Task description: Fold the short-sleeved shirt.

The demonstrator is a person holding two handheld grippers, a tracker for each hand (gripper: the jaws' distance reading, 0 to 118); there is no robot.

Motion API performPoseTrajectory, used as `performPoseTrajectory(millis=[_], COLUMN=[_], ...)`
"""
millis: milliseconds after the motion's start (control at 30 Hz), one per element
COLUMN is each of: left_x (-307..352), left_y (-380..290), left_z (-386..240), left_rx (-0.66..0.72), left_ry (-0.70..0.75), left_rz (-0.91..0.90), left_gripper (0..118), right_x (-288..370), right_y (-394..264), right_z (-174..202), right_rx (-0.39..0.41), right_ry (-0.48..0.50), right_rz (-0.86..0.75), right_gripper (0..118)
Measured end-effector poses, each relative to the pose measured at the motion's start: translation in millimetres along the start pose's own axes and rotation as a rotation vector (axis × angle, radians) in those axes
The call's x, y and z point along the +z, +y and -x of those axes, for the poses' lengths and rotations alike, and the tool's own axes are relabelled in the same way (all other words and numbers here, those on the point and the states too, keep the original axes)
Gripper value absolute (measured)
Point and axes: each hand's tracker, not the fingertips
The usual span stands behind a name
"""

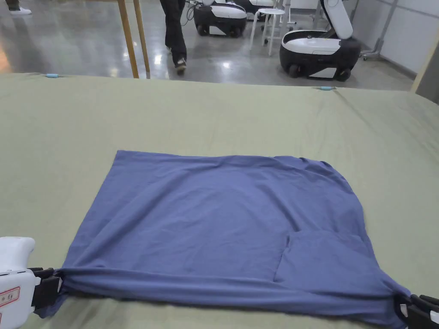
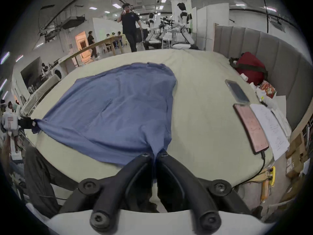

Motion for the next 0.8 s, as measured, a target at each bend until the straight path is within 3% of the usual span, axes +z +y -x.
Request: performPoseTrajectory(millis=[167,300,500,733,767,800], left_x=[-1,-20,-69,-127,-134,-139], left_y=[42,90,153,176,176,174], left_z=[4,4,5,8,9,11], left_rx=[0.004,-0.03,-0.049,-0.015,-0.013,0.004], left_ry=[-0.013,-0.014,-0.01,-0.034,-0.035,-0.047], left_rz=[-0.044,-0.06,-0.04,0.028,0.031,0.052], left_gripper=[5,5,5,5,6,18], right_x=[4,-17,-79,-146,-151,-153], right_y=[48,98,161,176,174,171], right_z=[0,1,-4,-9,-12,-15], right_rx=[-0.025,0.019,0.034,0.034,0.004,-0.039], right_ry=[0.023,0.005,-0.002,-0.005,0.014,0.043], right_rz=[-0.071,-0.09,-0.042,0.059,0.077,0.097], right_gripper=[5,5,5,5,7,21])
